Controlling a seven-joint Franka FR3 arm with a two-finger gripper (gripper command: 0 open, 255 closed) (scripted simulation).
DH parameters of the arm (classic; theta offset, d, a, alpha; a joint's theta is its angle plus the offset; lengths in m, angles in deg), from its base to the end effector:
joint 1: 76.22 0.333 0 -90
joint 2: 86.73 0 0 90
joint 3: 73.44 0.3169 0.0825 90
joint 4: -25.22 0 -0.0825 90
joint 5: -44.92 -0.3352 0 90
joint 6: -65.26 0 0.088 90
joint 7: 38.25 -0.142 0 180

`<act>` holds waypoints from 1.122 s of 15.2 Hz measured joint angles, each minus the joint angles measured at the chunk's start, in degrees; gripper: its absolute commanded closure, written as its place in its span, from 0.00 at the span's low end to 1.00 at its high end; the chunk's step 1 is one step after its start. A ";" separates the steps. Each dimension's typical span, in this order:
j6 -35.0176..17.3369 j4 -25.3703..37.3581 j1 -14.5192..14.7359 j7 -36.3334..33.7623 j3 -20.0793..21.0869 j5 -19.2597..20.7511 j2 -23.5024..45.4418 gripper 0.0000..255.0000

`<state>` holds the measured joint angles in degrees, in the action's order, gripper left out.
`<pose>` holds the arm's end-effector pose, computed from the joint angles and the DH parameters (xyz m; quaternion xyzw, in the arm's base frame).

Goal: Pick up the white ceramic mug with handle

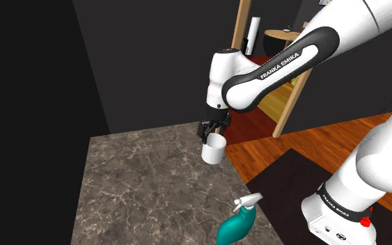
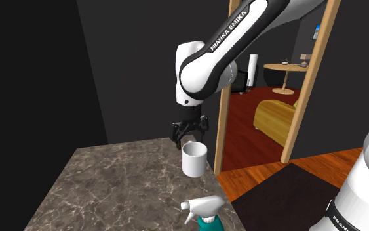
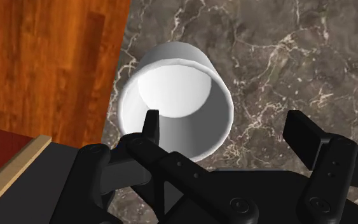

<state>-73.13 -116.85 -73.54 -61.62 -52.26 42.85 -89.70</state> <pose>0.3967 0.1759 0.3098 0.9999 -0.0096 -0.0082 0.0008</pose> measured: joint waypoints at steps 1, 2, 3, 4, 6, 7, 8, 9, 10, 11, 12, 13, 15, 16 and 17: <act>-1.23 0.78 0.03 -1.01 0.20 0.91 2.17 0.00; -1.89 1.44 0.14 -1.78 0.34 1.52 3.60 0.00; -2.51 1.72 0.17 -2.17 0.34 1.97 4.55 0.00; -3.41 1.92 0.23 -2.75 0.34 2.61 5.72 0.00; -5.13 1.62 0.38 -3.59 0.31 3.52 7.24 0.00; -6.08 1.34 0.42 -3.93 0.23 3.99 7.98 0.00; -6.89 1.23 0.53 -4.41 0.18 4.49 8.74 0.00; -7.86 1.16 0.53 -4.73 -0.04 5.15 9.71 0.00; -8.35 1.24 0.58 -5.02 -0.15 5.56 10.32 0.00; -8.60 1.29 0.60 -5.13 -0.22 5.78 10.65 1.00; -8.74 1.30 0.60 -5.18 -0.26 5.88 10.79 1.00; -8.81 1.31 0.61 -5.21 -0.28 5.94 10.87 1.00; -8.85 1.32 0.61 -5.22 -0.29 5.97 10.91 1.00; -8.86 1.32 0.61 -5.23 -0.28 5.98 10.90 1.00; -8.87 1.32 0.61 -5.23 -0.28 5.98 10.89 1.00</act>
<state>-82.00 -115.54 -72.93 -66.84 -52.54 48.83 -78.81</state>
